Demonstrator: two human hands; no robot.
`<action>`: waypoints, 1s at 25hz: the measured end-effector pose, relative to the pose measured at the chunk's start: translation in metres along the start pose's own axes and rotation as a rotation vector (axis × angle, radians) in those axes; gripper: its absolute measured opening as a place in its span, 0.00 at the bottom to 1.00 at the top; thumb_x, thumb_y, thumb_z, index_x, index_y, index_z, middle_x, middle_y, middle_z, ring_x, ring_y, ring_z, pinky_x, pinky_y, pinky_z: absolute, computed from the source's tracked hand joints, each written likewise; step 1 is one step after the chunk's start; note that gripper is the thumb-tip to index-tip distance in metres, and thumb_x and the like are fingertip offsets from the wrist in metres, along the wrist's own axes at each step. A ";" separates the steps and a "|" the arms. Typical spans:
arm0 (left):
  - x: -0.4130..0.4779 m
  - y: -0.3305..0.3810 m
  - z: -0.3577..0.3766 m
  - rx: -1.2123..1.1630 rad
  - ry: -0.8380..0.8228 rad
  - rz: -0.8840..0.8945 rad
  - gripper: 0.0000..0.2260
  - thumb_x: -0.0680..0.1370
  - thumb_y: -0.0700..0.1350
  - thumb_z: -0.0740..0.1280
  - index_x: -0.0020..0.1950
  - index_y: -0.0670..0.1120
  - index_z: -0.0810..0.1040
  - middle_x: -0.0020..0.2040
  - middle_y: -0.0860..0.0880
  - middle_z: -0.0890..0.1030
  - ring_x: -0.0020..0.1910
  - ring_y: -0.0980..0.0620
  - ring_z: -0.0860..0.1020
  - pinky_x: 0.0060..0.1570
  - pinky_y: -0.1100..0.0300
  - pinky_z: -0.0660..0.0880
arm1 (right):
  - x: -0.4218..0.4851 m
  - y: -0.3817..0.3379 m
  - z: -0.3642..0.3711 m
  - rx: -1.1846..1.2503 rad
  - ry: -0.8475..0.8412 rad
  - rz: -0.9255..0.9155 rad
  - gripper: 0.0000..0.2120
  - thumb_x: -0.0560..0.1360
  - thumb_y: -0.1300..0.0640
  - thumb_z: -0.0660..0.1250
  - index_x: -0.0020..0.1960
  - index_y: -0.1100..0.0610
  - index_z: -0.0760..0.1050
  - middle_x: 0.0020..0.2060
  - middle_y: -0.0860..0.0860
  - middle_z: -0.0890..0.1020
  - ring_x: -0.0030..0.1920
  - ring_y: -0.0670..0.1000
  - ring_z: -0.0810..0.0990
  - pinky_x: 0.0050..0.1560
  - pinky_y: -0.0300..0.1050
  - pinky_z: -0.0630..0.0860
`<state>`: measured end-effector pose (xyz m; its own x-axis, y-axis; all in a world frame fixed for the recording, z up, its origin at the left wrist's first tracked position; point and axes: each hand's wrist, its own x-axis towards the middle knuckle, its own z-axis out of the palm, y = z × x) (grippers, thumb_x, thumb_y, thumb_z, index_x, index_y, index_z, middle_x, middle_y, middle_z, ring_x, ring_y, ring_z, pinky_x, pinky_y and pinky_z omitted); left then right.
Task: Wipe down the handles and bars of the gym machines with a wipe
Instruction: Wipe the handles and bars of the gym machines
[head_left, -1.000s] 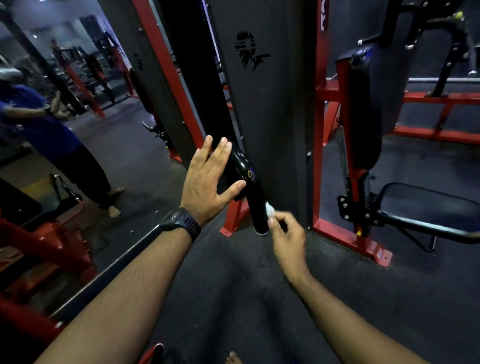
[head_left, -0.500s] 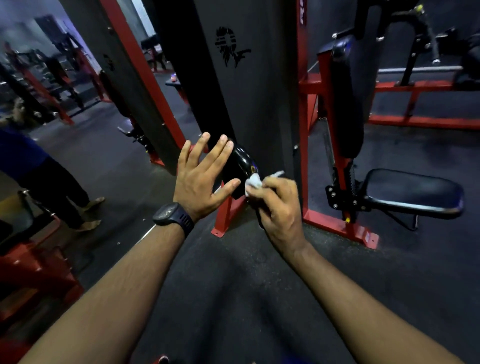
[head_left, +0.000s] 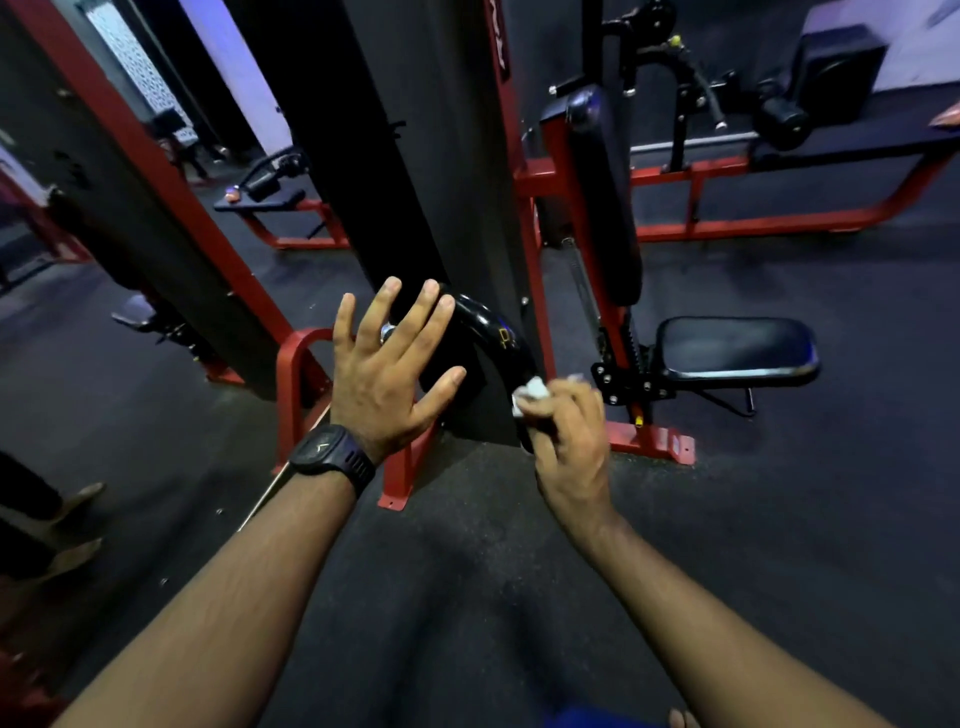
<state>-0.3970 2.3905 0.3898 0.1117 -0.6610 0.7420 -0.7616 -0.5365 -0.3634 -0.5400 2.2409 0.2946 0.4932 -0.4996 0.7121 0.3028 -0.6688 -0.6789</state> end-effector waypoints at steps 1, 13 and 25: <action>-0.001 0.000 0.002 -0.008 0.014 0.000 0.26 0.80 0.58 0.59 0.75 0.47 0.67 0.74 0.49 0.70 0.75 0.43 0.61 0.70 0.35 0.56 | 0.004 0.001 -0.001 -0.025 0.003 -0.037 0.15 0.70 0.69 0.68 0.52 0.53 0.76 0.50 0.47 0.72 0.49 0.51 0.71 0.59 0.35 0.68; 0.008 -0.024 0.032 0.155 0.212 0.106 0.24 0.79 0.55 0.67 0.73 0.51 0.69 0.72 0.49 0.71 0.72 0.42 0.65 0.69 0.37 0.57 | 0.010 0.000 -0.006 -0.213 0.018 -0.205 0.12 0.69 0.69 0.75 0.50 0.58 0.81 0.48 0.49 0.73 0.46 0.53 0.71 0.55 0.34 0.66; 0.011 -0.037 0.036 0.051 0.231 0.112 0.26 0.80 0.56 0.65 0.76 0.50 0.64 0.80 0.48 0.55 0.78 0.45 0.54 0.72 0.40 0.58 | 0.027 -0.020 -0.007 -0.518 -0.089 -0.420 0.12 0.78 0.64 0.64 0.60 0.61 0.79 0.52 0.52 0.68 0.47 0.56 0.69 0.47 0.45 0.73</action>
<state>-0.3445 2.3840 0.3910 -0.1251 -0.5839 0.8022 -0.7271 -0.4961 -0.4745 -0.5381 2.2371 0.3293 0.4911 -0.1067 0.8646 0.0647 -0.9853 -0.1583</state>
